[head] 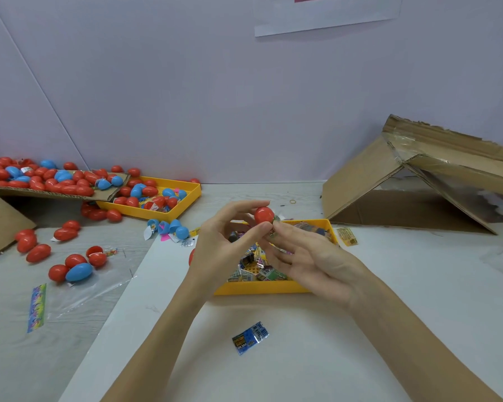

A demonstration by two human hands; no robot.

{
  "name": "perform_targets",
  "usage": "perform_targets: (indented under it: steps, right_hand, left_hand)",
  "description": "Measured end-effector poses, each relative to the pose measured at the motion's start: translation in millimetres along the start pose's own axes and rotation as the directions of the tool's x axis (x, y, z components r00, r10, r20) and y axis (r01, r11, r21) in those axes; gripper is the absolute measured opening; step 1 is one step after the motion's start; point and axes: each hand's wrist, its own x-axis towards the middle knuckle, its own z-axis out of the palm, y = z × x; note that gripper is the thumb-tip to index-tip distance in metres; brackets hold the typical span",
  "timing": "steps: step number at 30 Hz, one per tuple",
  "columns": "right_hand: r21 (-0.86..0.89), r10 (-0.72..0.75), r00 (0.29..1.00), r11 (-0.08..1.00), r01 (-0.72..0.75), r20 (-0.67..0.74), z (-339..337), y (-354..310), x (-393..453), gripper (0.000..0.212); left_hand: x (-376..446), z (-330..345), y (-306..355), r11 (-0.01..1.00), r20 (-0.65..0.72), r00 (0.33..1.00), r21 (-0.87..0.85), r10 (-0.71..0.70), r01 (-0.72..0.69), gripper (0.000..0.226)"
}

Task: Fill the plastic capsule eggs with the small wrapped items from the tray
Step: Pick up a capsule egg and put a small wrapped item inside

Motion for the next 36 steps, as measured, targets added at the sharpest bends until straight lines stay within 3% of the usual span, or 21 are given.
perform_targets:
  steps: [4,7,21,25,29,31,33,36]
  right_hand:
    - [0.148,0.055,0.998,0.987,-0.058,0.028,4.2,-1.2,-1.3,0.037]
    - [0.17,0.074,0.997,0.983,-0.072,-0.001,6.3,1.2,-0.5,0.024]
    - [0.188,0.073,0.997,0.979,-0.075,0.019,10.0,4.5,-1.1,0.021]
    - [0.014,-0.013,1.0,1.0,0.013,-0.014,5.9,2.9,0.9,0.029]
    - [-0.245,-0.099,0.971,0.969,0.044,-0.219,-9.4,-1.7,7.9,0.043]
    - [-0.138,-0.021,0.971,0.99,-0.012,-0.238,-19.7,-15.8,8.8,0.044]
    - [0.146,0.054,0.987,0.989,-0.032,-0.153,-25.3,-44.2,8.5,0.043]
    - [0.356,-0.128,0.982,0.919,0.17,-0.139,-27.9,-102.1,10.0,0.039]
  left_hand:
    - [1.5,0.3,-1.3,0.992,-0.055,0.994,0.089,0.09,-0.085,0.032]
    - [0.3,2.5,-3.3,0.985,-0.023,0.992,0.116,0.128,-0.124,0.031]
    - [-0.9,3.5,-7.4,0.997,-0.072,0.996,-0.067,0.044,-0.049,0.024]
    - [-2.6,5.4,-6.8,0.998,-0.069,0.997,-0.051,0.022,-0.025,0.023]
    - [-0.4,3.4,-8.6,1.0,-0.074,0.997,0.02,-0.019,0.021,0.031]
    - [0.8,-0.6,-11.1,0.999,-0.131,0.99,0.009,-0.051,0.052,0.034]
    - [1.3,-4.2,-14.0,0.997,-0.199,0.977,-0.007,-0.079,0.079,0.037]
    - [3.7,-5.8,-16.1,0.99,-0.259,0.956,-0.018,-0.14,0.141,0.039]
